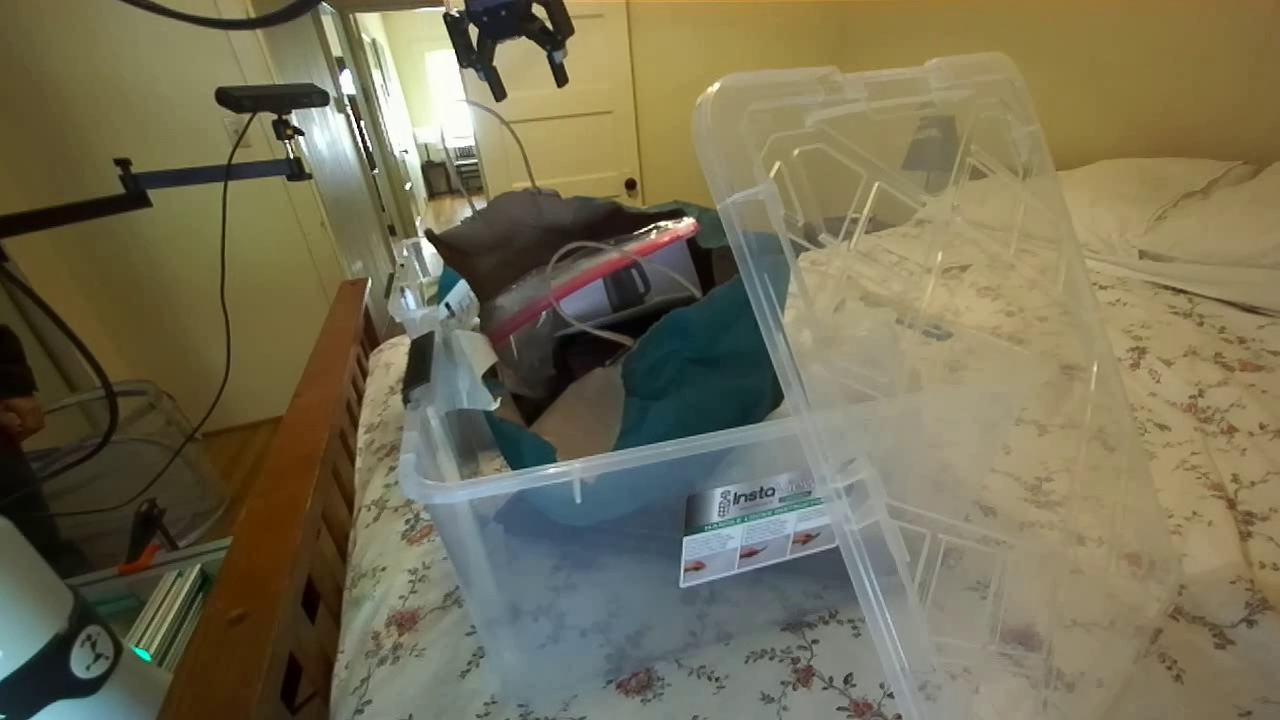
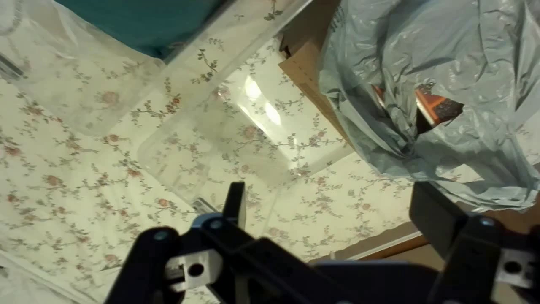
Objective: Move the grey plastic bag to the container on the right.
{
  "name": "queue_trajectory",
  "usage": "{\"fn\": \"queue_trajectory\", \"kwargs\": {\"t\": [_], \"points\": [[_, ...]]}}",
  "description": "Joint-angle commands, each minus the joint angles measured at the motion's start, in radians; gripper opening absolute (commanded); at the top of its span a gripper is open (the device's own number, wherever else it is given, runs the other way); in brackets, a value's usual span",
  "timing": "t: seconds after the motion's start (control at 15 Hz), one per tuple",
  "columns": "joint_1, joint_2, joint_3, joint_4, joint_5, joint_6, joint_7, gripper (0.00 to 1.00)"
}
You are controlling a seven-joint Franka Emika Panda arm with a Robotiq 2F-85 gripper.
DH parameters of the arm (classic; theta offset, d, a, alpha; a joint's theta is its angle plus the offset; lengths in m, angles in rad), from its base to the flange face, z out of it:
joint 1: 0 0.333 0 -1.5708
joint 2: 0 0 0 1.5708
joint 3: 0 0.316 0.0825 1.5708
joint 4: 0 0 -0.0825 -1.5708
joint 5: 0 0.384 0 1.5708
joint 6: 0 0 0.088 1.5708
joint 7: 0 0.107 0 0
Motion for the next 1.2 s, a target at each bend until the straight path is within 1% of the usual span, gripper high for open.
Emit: {"fn": "queue_trajectory", "kwargs": {"t": [0.0, 0.07, 0.2, 0.33, 0.4, 0.47, 0.53, 0.6, 0.67, 0.8, 0.93, 1.0, 1.13], "points": [[0.047, 0.171, 0.032, 0.101, 0.060, 0.021, -0.019, 1.00], [0.058, 0.217, 0.041, 0.129, 0.071, 0.019, -0.003, 1.00], [0.083, 0.288, 0.049, 0.183, 0.045, -0.017, 0.055, 1.00], [0.097, 0.337, 0.046, 0.224, 0.042, -0.047, 0.060, 1.00], [0.099, 0.355, 0.049, 0.240, 0.058, -0.052, 0.041, 1.00], [0.099, 0.377, 0.054, 0.256, 0.064, -0.058, -0.005, 1.00], [0.101, 0.398, 0.054, 0.267, 0.051, -0.053, -0.038, 1.00], [0.089, 0.414, 0.066, 0.276, 0.090, -0.043, -0.098, 1.00], [0.100, 0.363, 0.047, 0.213, 0.052, -0.018, -0.022, 1.00], [0.099, 0.390, 0.050, 0.236, 0.066, -0.018, -0.063, 1.00], [0.099, 0.400, 0.051, 0.246, 0.068, -0.019, -0.074, 1.00], [0.108, 0.434, 0.049, 0.277, 0.058, -0.056, -0.066, 1.00], [0.125, 0.550, 0.071, 0.358, 0.064, -0.055, -0.150, 1.00]]}}
